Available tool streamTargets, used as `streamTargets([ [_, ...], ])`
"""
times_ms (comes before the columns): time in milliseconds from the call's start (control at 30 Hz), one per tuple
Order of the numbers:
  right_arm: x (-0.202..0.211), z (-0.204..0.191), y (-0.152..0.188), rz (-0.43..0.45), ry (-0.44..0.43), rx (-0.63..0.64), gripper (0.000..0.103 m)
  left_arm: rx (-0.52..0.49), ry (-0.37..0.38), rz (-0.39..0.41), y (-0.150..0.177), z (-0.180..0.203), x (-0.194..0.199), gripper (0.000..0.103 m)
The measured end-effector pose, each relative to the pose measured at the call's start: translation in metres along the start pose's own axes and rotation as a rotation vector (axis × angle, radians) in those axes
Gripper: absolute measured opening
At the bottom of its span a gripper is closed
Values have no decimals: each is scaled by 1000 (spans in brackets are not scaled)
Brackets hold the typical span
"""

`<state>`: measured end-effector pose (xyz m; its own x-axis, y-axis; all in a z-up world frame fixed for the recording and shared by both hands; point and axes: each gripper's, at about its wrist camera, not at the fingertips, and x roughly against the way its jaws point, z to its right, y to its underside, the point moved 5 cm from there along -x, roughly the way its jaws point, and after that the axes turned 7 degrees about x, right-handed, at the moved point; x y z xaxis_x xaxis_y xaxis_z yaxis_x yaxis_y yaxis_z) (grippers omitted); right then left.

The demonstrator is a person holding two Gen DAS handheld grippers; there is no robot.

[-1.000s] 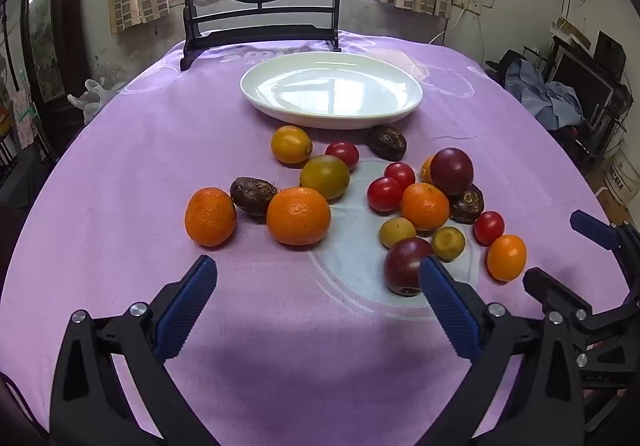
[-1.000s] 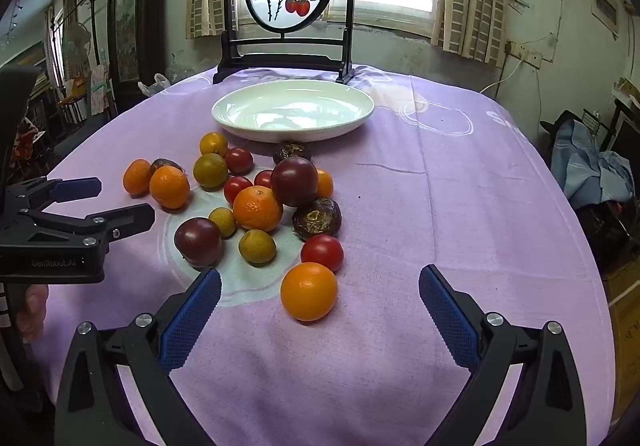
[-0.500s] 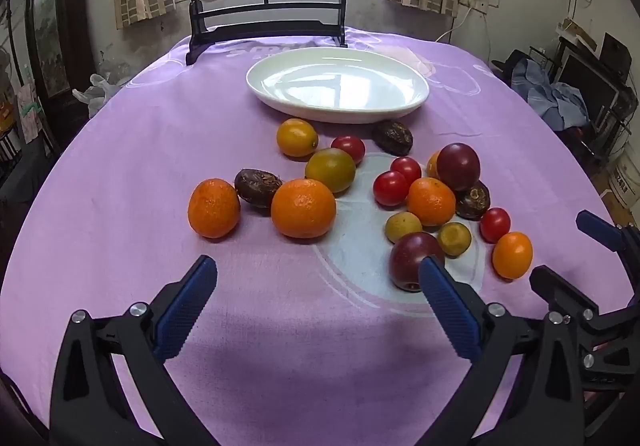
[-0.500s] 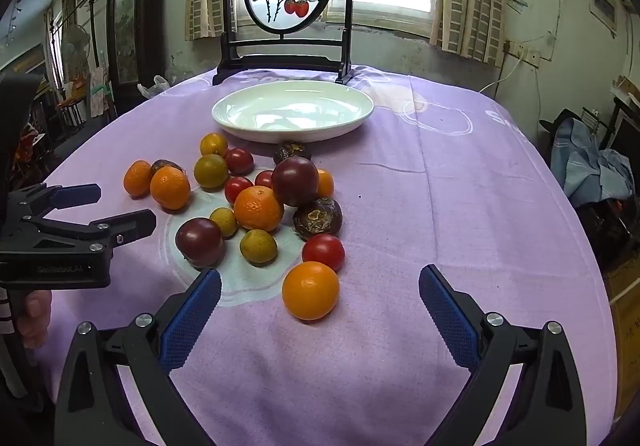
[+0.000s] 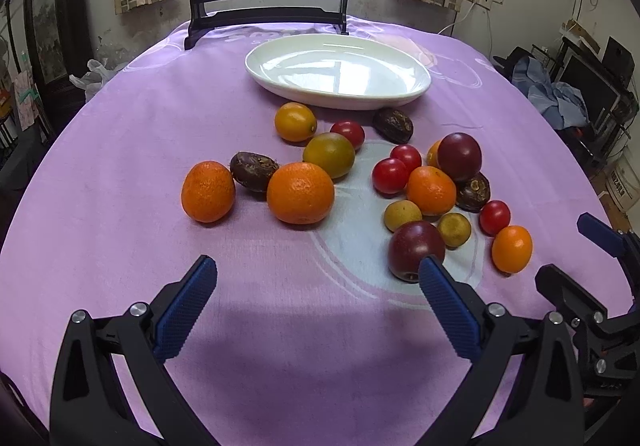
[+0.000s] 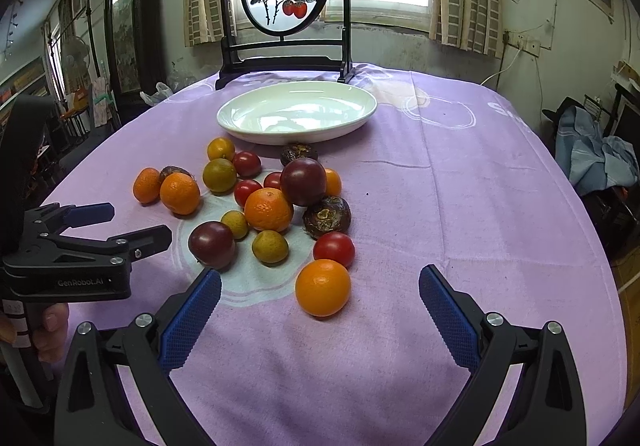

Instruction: Organize fruits

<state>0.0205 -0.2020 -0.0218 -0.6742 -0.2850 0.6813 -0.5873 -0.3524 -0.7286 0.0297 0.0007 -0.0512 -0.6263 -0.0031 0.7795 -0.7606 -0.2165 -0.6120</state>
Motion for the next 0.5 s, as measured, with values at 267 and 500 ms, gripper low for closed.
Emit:
streamTargets([
  [267,5,1,2,5,-4,-5,99,6,-8,-2,2,1,4,99],
  [500,13,0,7,21,-14,-11,99,25,-4,5,6,1,9,99],
])
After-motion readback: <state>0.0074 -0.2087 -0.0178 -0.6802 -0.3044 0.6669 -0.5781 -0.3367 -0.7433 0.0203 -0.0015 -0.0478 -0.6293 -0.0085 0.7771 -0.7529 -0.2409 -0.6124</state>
